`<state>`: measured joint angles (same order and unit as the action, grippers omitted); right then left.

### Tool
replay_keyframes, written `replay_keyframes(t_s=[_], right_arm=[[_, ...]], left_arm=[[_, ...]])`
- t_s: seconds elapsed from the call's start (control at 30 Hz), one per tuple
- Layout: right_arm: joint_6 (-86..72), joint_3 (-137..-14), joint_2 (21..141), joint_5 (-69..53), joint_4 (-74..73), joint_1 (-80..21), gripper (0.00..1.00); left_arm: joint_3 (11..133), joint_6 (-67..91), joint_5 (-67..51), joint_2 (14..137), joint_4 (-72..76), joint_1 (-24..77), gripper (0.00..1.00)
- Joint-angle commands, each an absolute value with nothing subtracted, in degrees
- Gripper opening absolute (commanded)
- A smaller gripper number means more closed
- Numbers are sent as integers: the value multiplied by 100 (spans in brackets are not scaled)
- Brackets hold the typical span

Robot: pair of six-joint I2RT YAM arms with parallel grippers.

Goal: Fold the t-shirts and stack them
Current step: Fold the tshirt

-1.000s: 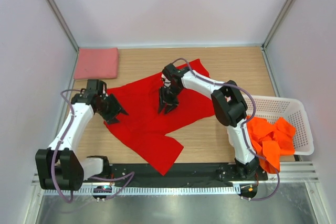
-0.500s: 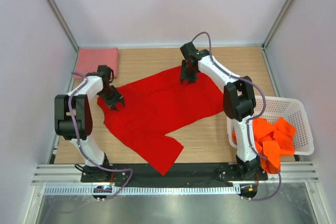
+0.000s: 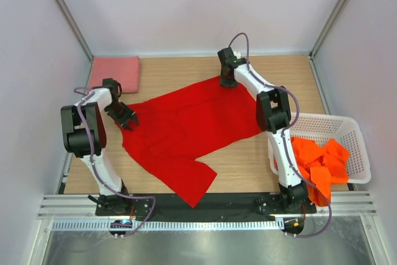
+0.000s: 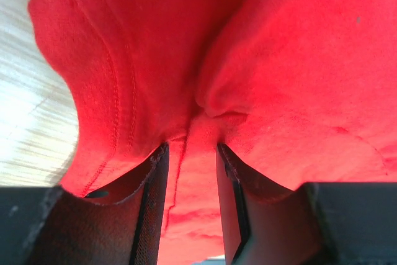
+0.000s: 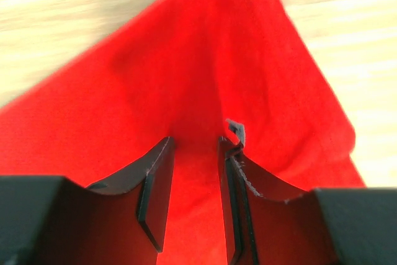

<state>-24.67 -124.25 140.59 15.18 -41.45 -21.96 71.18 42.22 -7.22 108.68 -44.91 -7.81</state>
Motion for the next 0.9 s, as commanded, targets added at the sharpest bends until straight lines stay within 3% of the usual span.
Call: replay_keyframes(t_s=[0.0,0.5,0.7,0.87], right_arm=[[-2180,-13024,14483,1573,-4025,-2145,41],[-2671,-14044,15011,256,-3402,-2136,47],[-2944,-14440,14950,-167,-3208,-2127,53],[-2936,-14520,14371,-53,-3654,-2039,58]], left_arm=[[7224,3929,-510,11302,-4289,-1001,38],[8901,3454,-255,12093,-4824,-1556,39],[9544,3331,-203,12147,-5141,-1556,45],[9265,3419,-228,11366,-5273,-1564,56]])
